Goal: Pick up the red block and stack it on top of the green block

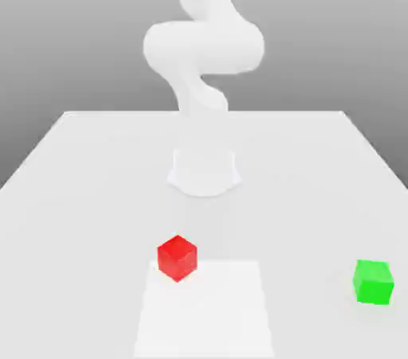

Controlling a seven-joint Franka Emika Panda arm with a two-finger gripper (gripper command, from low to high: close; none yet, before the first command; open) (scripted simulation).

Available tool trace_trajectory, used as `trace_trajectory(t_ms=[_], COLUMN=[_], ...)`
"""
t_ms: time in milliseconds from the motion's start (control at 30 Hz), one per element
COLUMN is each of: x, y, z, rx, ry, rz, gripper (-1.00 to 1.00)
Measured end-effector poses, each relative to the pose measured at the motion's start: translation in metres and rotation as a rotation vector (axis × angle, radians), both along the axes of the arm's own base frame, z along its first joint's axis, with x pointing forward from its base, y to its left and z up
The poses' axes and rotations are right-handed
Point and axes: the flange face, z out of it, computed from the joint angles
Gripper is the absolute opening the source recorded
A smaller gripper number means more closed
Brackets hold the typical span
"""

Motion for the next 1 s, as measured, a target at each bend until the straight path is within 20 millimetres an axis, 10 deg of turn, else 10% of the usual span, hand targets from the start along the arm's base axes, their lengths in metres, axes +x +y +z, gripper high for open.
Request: trace_trajectory(t_ms=[300, 600, 767, 800, 1000], x=[0.038, -0.037, -0.047, -0.048, -0.049], y=[-0.023, -0.045, -0.046, -0.046, -0.046], z=[-0.225, -0.452, -0.507, -0.514, -0.517], rx=[0.126, 0.252, 0.263, 0.263, 0.263], ry=[0.323, 0.659, 0.686, 0.688, 0.687], rz=[-0.275, -0.617, -0.646, -0.646, -0.645], gripper=[0.00, 0.00, 0.00, -1.00, -1.00])
